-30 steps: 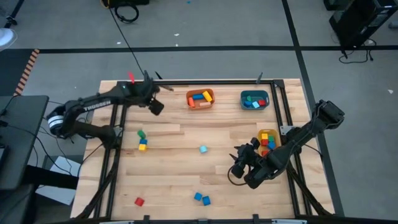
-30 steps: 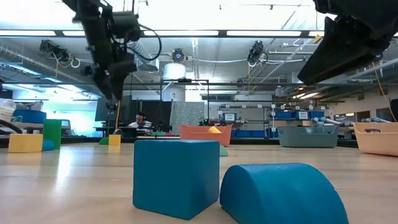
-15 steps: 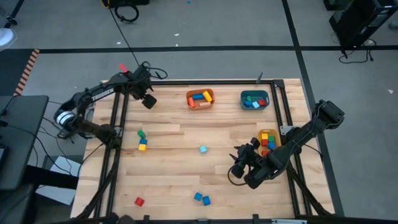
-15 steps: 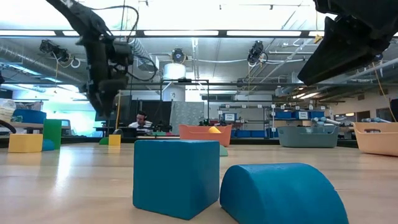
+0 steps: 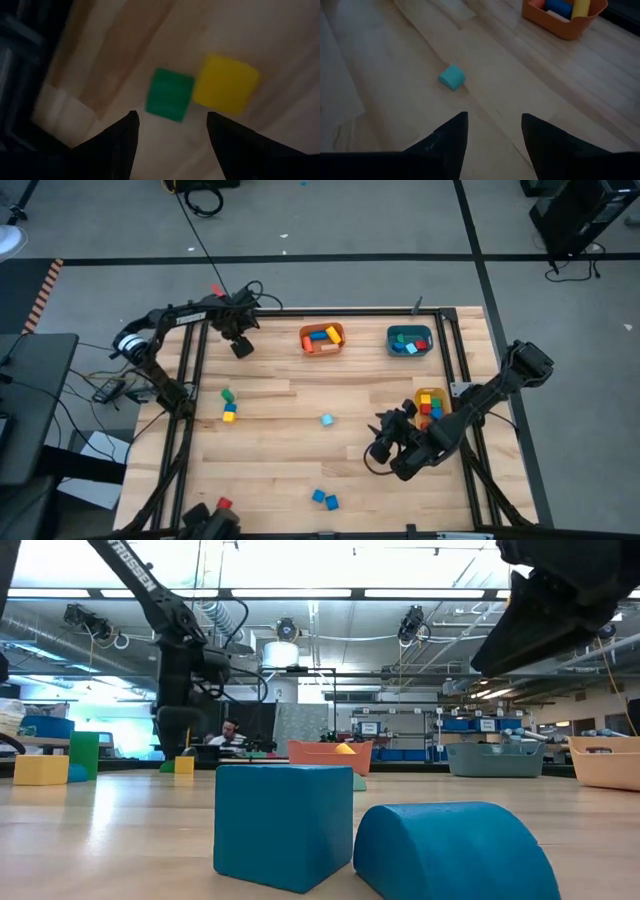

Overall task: Sort blocks by size
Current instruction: Put the green half circle block into the blue bin, then put the red half circle block into the blue bin

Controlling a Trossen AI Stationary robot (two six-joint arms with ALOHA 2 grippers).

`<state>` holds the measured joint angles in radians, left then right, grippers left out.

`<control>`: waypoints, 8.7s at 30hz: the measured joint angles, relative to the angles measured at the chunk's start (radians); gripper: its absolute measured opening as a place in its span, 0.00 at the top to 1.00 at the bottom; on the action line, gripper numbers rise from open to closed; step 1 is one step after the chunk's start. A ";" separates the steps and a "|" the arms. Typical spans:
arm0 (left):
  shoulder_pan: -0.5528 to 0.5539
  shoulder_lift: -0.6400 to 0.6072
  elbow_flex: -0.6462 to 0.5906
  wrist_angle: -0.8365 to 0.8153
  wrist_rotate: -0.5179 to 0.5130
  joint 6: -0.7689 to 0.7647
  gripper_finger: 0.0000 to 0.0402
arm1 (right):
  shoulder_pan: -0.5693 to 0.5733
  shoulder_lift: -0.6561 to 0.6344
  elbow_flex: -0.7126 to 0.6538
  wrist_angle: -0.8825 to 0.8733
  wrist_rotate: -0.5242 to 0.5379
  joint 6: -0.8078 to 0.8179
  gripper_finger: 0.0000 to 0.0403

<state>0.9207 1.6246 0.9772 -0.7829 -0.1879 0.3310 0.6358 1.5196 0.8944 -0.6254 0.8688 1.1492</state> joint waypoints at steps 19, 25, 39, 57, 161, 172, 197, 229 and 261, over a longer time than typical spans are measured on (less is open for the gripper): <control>0.093 0.171 0.065 0.024 0.053 0.026 0.46 | -0.056 0.000 0.000 -0.006 0.002 -0.052 0.50; 0.100 0.173 0.077 0.012 0.060 -0.023 0.62 | -0.070 0.000 0.000 -0.006 0.002 -0.053 0.50; 0.098 0.133 0.204 -0.192 0.051 -0.207 0.66 | -0.054 0.000 0.000 -0.044 0.002 -0.053 0.50; -0.339 -0.136 0.207 -0.148 0.167 -0.517 0.66 | -0.007 0.000 -0.075 -0.122 -0.042 0.040 0.51; -0.890 0.148 0.206 0.685 0.687 -0.519 0.63 | -0.263 0.097 -0.108 0.936 -0.319 -1.755 0.74; -0.891 0.148 0.206 0.686 0.658 -0.524 0.63 | -0.264 0.097 -0.108 0.926 -0.319 -1.749 0.72; -0.802 0.148 0.208 0.618 0.614 -0.434 0.49 | -0.227 0.095 -0.109 0.716 -0.146 -1.267 0.74; -0.905 -0.246 -0.701 1.699 0.199 -0.597 0.50 | -0.866 -0.455 -0.281 0.208 -0.189 -0.441 0.74; -1.223 -0.245 -0.696 1.667 -0.261 -0.446 0.50 | -1.190 -0.365 -0.281 0.160 -0.465 -0.585 0.64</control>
<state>-0.3027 1.3792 0.2810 0.8845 -0.4486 -0.1151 -0.5542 1.1547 0.6132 -0.4652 0.4033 0.5644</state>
